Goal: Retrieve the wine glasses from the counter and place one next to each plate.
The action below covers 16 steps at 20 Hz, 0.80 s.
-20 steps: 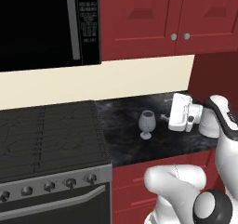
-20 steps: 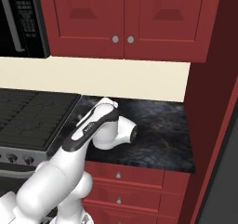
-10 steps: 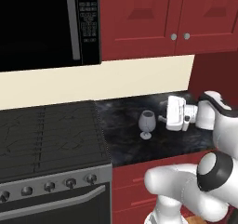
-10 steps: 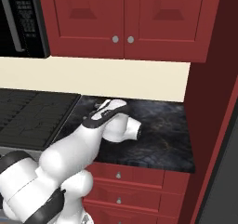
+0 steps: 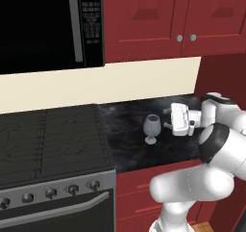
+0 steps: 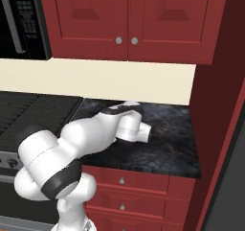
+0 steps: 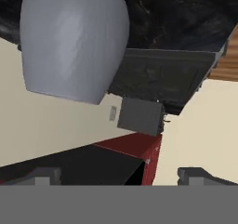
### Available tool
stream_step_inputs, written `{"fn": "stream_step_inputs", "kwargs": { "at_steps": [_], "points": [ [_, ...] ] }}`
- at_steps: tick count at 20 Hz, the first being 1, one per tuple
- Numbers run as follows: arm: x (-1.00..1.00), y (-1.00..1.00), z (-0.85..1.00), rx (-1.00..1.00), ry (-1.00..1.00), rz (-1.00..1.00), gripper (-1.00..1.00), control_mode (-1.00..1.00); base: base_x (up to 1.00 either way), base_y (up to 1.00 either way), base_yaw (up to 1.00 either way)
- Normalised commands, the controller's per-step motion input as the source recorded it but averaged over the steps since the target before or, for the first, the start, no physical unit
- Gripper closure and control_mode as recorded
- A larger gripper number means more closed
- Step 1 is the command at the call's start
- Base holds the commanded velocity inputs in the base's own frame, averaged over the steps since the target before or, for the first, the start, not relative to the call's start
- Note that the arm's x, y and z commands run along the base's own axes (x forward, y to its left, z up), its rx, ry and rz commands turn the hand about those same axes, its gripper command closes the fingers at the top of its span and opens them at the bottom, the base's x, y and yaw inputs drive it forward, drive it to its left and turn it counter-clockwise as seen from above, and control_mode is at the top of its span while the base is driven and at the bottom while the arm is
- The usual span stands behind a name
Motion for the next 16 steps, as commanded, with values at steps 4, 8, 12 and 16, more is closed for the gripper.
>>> {"fn": "stream_step_inputs", "kwargs": {
  "at_steps": [4,8,12,16],
  "points": [
    [0.17,-0.02,-0.23,0.00,0.03,0.00,-1.00,-1.00,0.00,0.00,0.00],
    [0.09,0.00,-0.18,0.00,0.00,0.00,-1.00,-1.00,0.00,0.00,0.00],
    [0.05,0.00,-0.11,0.00,0.00,0.00,-1.00,-1.00,0.00,0.00,0.00],
    [0.00,-0.05,-0.14,0.00,0.05,0.00,-1.00,-1.00,0.00,0.00,0.00]
  ]
}}
